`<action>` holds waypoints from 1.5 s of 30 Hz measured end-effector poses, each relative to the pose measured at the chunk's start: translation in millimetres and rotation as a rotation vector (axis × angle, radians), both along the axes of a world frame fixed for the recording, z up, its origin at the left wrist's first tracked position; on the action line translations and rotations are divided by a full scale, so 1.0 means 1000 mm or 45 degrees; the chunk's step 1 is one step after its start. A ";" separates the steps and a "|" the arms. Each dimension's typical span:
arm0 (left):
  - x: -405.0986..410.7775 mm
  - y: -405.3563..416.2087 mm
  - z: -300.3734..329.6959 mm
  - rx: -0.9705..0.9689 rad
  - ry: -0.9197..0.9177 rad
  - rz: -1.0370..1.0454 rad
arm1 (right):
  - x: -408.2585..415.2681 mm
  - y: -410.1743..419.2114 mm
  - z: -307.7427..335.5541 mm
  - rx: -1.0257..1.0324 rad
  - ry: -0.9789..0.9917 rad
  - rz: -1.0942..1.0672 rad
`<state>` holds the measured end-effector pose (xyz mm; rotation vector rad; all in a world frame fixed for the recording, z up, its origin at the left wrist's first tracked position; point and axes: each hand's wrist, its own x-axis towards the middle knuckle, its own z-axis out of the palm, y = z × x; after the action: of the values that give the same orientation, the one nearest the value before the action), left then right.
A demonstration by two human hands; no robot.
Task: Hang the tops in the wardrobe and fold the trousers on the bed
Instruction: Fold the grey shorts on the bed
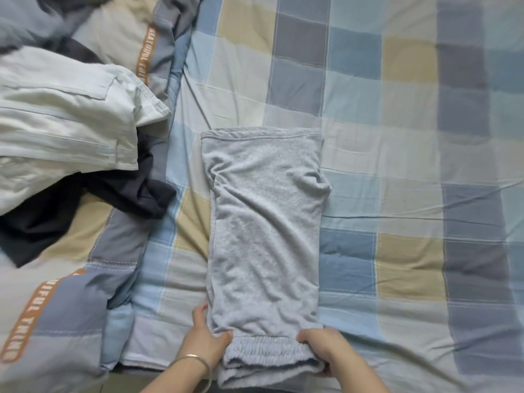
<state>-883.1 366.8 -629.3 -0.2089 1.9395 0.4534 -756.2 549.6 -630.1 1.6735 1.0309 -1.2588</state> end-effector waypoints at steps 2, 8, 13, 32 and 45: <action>-0.015 0.009 0.015 0.193 0.036 -0.198 | -0.014 0.019 0.009 0.077 0.037 -0.073; -0.086 0.057 0.013 0.298 0.090 0.064 | -0.080 0.088 0.033 0.236 0.351 -0.224; -0.109 0.078 -0.029 0.273 0.276 0.200 | -0.115 0.096 -0.020 0.482 0.477 -0.135; -0.077 0.050 -0.043 -0.095 0.550 -0.236 | -0.055 0.051 -0.045 0.840 0.284 0.579; -0.233 0.163 -0.074 0.163 0.723 0.348 | -0.218 0.197 -0.060 0.923 0.586 0.153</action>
<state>-1115.9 529.9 -703.2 -0.2862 2.4346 0.8900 -973.8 746.2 -690.0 1.8189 2.0208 -1.3036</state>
